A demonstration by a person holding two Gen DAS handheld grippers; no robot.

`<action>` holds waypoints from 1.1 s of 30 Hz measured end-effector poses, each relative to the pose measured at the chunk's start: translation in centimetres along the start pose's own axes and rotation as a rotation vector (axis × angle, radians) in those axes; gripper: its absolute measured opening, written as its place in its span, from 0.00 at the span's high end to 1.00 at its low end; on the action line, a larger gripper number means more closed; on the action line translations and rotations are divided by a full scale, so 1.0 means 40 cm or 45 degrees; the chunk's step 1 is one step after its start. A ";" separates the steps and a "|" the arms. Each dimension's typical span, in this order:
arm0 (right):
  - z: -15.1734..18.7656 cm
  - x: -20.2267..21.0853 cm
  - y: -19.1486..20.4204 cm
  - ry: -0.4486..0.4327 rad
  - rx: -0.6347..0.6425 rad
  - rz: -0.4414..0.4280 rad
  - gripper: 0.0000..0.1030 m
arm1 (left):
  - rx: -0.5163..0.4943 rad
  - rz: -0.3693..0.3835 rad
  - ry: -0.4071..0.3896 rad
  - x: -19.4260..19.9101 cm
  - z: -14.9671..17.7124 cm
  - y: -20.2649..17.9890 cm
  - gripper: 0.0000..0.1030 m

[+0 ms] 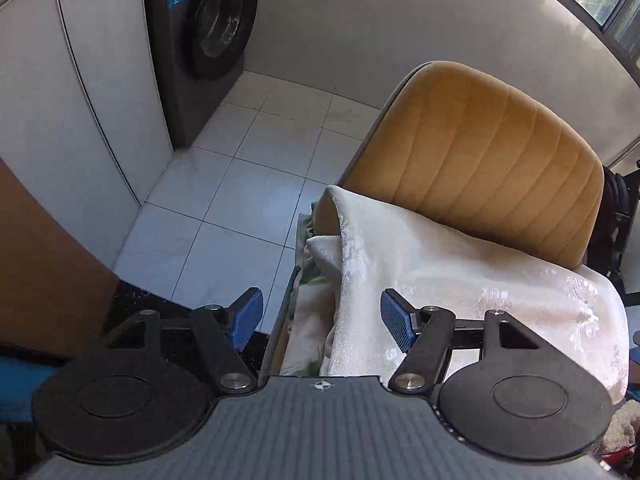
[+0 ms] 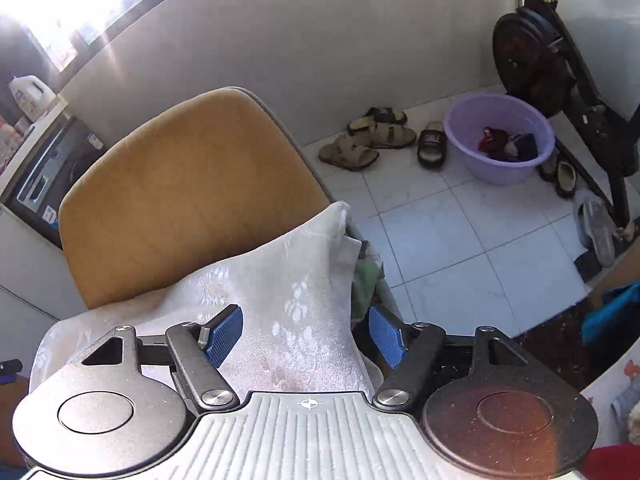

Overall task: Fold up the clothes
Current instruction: 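Lower the bundle onto the clothes stack on the chair with both grippers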

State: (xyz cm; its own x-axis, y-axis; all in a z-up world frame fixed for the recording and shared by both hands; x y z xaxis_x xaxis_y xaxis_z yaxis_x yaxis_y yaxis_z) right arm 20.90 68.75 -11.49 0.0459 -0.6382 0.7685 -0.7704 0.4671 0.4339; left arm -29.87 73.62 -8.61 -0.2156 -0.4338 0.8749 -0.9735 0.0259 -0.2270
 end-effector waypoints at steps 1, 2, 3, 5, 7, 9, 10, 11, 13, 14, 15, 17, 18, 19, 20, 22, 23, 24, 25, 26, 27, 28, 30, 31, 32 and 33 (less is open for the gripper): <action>0.015 0.023 -0.021 -0.007 -0.064 -0.010 0.34 | 0.044 0.035 0.018 0.007 0.025 0.012 0.35; 0.033 0.041 -0.040 -0.015 -0.132 -0.015 0.32 | 0.089 0.070 0.037 0.014 0.051 0.024 0.35; 0.053 0.058 -0.059 -0.023 -0.202 -0.017 0.32 | 0.144 0.102 0.059 0.016 0.078 0.033 0.35; 0.101 0.096 -0.101 -0.039 -0.353 -0.029 0.32 | 0.270 0.176 0.112 0.015 0.135 0.052 0.35; 0.153 0.114 -0.124 -0.045 -0.467 -0.057 0.32 | 0.396 0.264 0.162 0.010 0.184 0.064 0.35; 0.202 0.127 -0.142 -0.050 -0.571 -0.085 0.31 | 0.492 0.353 0.206 0.005 0.221 0.069 0.35; 0.218 0.124 -0.143 -0.042 -0.598 -0.095 0.32 | 0.530 0.394 0.229 0.002 0.237 0.069 0.35; 0.231 0.118 -0.142 -0.029 -0.616 -0.103 0.32 | 0.539 0.414 0.247 -0.009 0.244 0.063 0.35; 0.250 0.094 -0.136 -0.005 -0.659 -0.108 0.32 | 0.530 0.443 0.253 -0.024 0.247 0.046 0.35; 0.255 0.084 -0.130 -0.001 -0.671 -0.118 0.32 | 0.514 0.447 0.235 -0.027 0.244 0.035 0.35; 0.257 0.074 -0.123 0.000 -0.679 -0.131 0.32 | 0.509 0.455 0.223 -0.031 0.237 0.023 0.35; 0.256 0.059 -0.111 -0.001 -0.681 -0.139 0.32 | 0.513 0.471 0.215 -0.041 0.226 0.004 0.35; 0.256 0.051 -0.105 -0.002 -0.681 -0.142 0.32 | 0.509 0.476 0.218 -0.046 0.221 -0.006 0.34; 0.255 0.044 -0.100 -0.003 -0.681 -0.145 0.32 | 0.503 0.481 0.220 -0.051 0.216 -0.016 0.34; 0.254 0.036 -0.094 -0.003 -0.681 -0.147 0.31 | 0.481 0.477 0.220 -0.052 0.213 -0.025 0.32; 0.257 0.016 -0.089 0.009 -0.715 -0.153 0.32 | 0.446 0.459 0.235 -0.060 0.214 -0.037 0.31; 0.259 0.005 -0.087 0.016 -0.735 -0.155 0.32 | 0.452 0.457 0.252 -0.067 0.218 -0.037 0.31; 0.253 0.010 -0.077 0.001 -0.737 -0.173 0.35 | 0.472 0.459 0.276 -0.073 0.228 -0.036 0.31; 0.244 0.020 -0.065 -0.023 -0.732 -0.196 0.39 | 0.473 0.461 0.294 -0.079 0.237 -0.041 0.31; 0.236 0.030 -0.052 -0.046 -0.727 -0.219 0.45 | 0.475 0.463 0.313 -0.084 0.246 -0.045 0.31; 0.222 0.044 -0.038 -0.069 -0.723 -0.264 0.46 | 0.475 0.466 0.330 -0.089 0.255 -0.051 0.31; 0.207 0.058 -0.026 -0.086 -0.725 -0.311 0.46 | 0.460 0.477 0.339 -0.091 0.260 -0.062 0.31; 0.179 0.067 -0.013 -0.097 -0.729 -0.359 0.46 | 0.435 0.500 0.358 -0.098 0.270 -0.089 0.31; 0.167 0.069 -0.010 -0.099 -0.728 -0.370 0.46 | 0.426 0.512 0.368 -0.103 0.274 -0.104 0.31; 0.161 0.069 -0.007 -0.100 -0.725 -0.372 0.53 | 0.420 0.524 0.376 -0.109 0.277 -0.117 0.31; 0.156 0.068 -0.006 -0.102 -0.721 -0.371 0.68 | 0.413 0.531 0.380 -0.113 0.278 -0.128 0.31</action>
State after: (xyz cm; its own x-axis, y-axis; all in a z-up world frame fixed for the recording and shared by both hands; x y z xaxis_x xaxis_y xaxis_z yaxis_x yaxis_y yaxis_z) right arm 17.24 63.10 -12.42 0.1385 -0.8211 0.5537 -0.2773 0.5046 0.8176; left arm -23.08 65.42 -16.17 -0.6318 -0.1737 0.7554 -0.7396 -0.1565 -0.6545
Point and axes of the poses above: each gripper's, at about its wrist camera, not at the fingertips, and x roughly against the way its jaws point, y to its left, z to its underside, the point moved 5 cm from there along -x, roughly the way its jaws point, and after that the axes turned 1 degree about -y, right-handed, at the moved point
